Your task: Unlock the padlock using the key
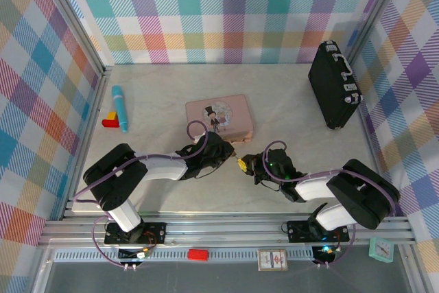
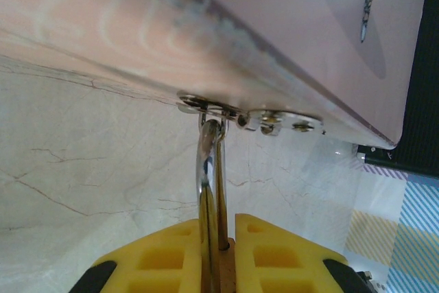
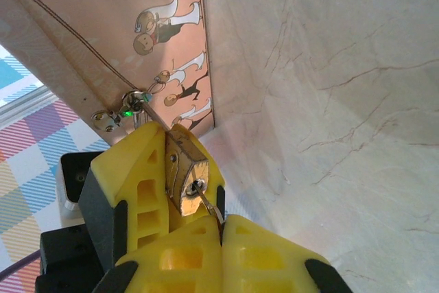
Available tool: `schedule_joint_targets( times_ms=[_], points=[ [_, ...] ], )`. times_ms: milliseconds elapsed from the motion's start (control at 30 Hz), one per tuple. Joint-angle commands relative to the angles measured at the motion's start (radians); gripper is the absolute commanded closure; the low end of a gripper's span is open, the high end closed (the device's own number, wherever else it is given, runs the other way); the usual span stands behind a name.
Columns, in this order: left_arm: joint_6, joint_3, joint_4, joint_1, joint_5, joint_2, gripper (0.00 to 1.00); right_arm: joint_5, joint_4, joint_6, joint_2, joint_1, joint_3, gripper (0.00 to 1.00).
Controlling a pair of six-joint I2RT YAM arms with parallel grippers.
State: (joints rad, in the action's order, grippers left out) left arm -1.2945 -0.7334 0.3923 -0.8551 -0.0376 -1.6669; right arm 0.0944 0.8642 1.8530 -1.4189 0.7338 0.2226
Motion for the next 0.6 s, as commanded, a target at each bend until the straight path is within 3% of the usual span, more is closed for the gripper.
schedule_joint_targets(
  times_ms=[0,567],
  points=[
    [-0.003,-0.012,0.100,-0.031,0.044,0.043,1.00,-0.024,0.035,0.020,0.005,0.002,-0.019,1.00],
    [-0.013,-0.018,0.126,-0.032,0.033,0.038,1.00,-0.037,0.039,0.029,0.026,0.003,-0.034,1.00]
  ],
)
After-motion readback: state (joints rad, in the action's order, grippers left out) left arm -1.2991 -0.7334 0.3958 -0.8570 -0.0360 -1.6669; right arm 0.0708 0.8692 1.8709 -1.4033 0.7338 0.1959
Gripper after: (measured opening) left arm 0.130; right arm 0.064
